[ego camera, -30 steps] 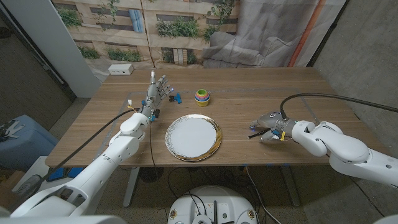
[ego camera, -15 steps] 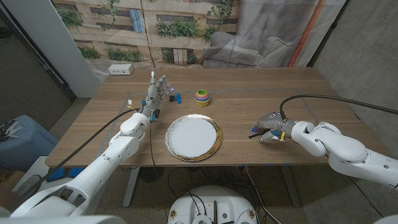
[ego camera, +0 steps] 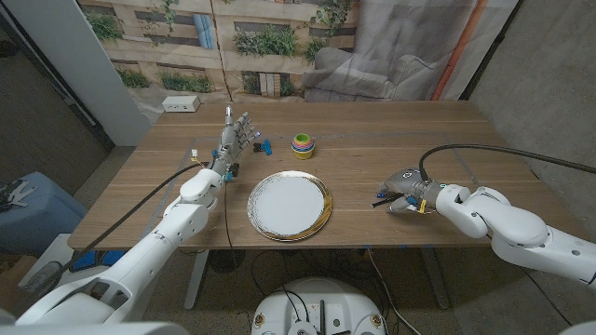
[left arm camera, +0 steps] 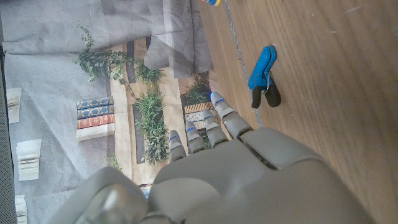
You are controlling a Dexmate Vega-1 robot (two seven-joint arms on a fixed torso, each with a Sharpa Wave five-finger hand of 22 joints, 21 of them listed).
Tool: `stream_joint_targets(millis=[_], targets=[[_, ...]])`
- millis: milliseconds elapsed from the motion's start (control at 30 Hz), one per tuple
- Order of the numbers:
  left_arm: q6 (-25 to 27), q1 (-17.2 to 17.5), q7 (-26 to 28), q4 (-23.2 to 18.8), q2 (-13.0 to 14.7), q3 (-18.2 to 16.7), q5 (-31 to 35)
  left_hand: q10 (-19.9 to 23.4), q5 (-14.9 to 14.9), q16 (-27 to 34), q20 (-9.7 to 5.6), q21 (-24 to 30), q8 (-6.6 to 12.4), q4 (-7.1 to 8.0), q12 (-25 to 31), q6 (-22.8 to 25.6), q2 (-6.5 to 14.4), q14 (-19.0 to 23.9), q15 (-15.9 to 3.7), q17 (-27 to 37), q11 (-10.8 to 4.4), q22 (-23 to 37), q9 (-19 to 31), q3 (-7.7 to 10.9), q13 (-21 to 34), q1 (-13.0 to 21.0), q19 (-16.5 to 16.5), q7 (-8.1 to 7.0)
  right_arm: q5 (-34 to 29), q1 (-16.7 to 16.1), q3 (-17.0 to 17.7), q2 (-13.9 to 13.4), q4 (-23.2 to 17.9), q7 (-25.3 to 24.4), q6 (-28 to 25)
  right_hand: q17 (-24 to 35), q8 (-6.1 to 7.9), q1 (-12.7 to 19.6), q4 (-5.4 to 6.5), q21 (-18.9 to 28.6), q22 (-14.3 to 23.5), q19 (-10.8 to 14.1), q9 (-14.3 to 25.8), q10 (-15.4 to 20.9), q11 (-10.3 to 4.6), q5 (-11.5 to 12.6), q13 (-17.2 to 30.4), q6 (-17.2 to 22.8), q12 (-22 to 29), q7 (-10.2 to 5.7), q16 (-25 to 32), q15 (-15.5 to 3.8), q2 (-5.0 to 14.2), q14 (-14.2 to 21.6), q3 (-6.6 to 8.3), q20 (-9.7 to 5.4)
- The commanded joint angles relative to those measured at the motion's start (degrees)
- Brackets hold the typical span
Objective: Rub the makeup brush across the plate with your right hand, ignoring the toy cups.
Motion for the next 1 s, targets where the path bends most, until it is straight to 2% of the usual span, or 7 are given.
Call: stream_joint_targets(millis=[33,367,500,600,633,700,1000], targets=[[-0.02,0.00,-0.01,-0.01,0.01,0.00,0.00,0.02,0.22,0.24,-0.04,0.38,0.43,0.38,0.40,-0.09,0.82,0.49,-0.79,0.10,-0.68,0.26,0.13,-0.06,0.16,-0.07,0.48,-0.48,-0.45,-0.17,-0.41,0.63,0.88,-1.61,0.65,0.31,0.53,1.19,0.08,0.18,0.15,0.54,0.11,1.28,-0.17,0.12,0.19,0.97,0.04,0.12,0.52,-8.74,0.49,0.70,-0.31,-2.30],[-0.02,0.01,-0.01,-0.01,0.02,0.00,0.00,0.01,0.22,0.22,-0.03,0.37,0.44,0.38,0.40,-0.07,0.81,0.47,-0.75,0.10,-0.67,0.26,0.13,-0.06,0.16,-0.07,0.46,-0.48,-0.13,-0.50,-0.17,0.80,1.79,-4.13,1.51,0.62,1.84,3.65,0.15,0.19,0.16,1.25,0.38,4.40,-0.22,0.11,0.24,4.20,-0.07,0.13,1.23,-9.00,2.11,2.19,-0.98,-3.01],[-0.02,0.01,-0.01,-0.01,0.02,0.00,-0.01,0.04,0.22,0.22,-0.03,0.38,0.44,0.38,0.41,-0.05,0.81,0.46,-0.81,0.10,-0.67,0.26,0.13,-0.06,0.16,-0.07,0.48,-0.48,-0.24,-1.12,-0.09,0.73,2.82,-7.07,2.17,0.84,3.40,5.35,0.06,0.13,0.16,1.58,0.77,7.13,-0.25,0.09,0.29,7.28,-0.04,0.10,1.77,-8.96,2.21,3.04,-2.06,-3.28],[-0.02,0.01,-0.01,-0.02,0.02,0.00,-0.01,0.07,0.22,0.22,-0.03,0.37,0.44,0.38,0.43,-0.05,0.81,0.45,-0.81,0.10,-0.70,0.26,0.13,-0.07,0.16,-0.07,0.47,-0.48,-0.07,-1.23,-0.06,0.86,3.54,-8.33,2.44,0.98,3.79,5.75,0.13,0.16,0.16,1.76,0.88,7.66,-0.25,0.11,0.29,7.93,-0.13,0.11,2.11,-9.05,2.40,3.63,-2.35,-3.40],[-0.02,0.01,-0.01,-0.01,0.02,0.00,-0.01,0.05,0.22,0.22,0.00,0.37,0.44,0.38,0.42,-0.05,0.81,0.45,-0.80,0.10,-0.70,0.26,0.13,-0.07,0.16,-0.07,0.47,-0.48,0.05,-1.34,-0.01,0.76,3.84,-9.09,2.79,1.10,4.70,6.40,0.08,0.13,0.17,1.85,1.13,8.46,-0.26,0.13,0.27,9.41,-0.31,0.09,2.44,-9.03,2.12,4.16,-3.02,-3.41],[-0.01,0.01,-0.01,-0.02,0.02,0.00,-0.01,0.08,0.22,0.21,-0.05,0.38,0.44,0.38,0.43,-0.05,0.81,0.44,-0.80,0.10,-0.70,0.26,0.13,-0.07,0.16,-0.07,0.49,-0.48,0.13,-1.62,0.07,0.73,4.25,-10.33,2.98,1.27,5.29,6.75,0.19,0.21,0.17,2.17,1.31,9.32,-0.25,0.17,0.31,10.27,-0.23,0.12,2.84,-9.10,2.36,4.73,-3.32,-3.56],[-0.02,0.01,0.09,-0.02,-0.02,0.00,0.03,0.09,0.22,0.22,-0.01,0.38,0.43,0.38,0.43,-0.08,0.81,0.45,-0.79,0.10,-0.68,0.26,0.13,-0.06,0.16,-0.06,0.49,-0.48,0.28,-1.49,-0.44,0.96,5.96,-12.50,4.16,1.87,8.46,8.40,0.37,0.24,0.20,2.94,2.43,12.24,-0.25,0.36,0.44,13.97,-0.22,0.17,4.33,-9.26,2.22,6.64,-5.09,-3.86]])
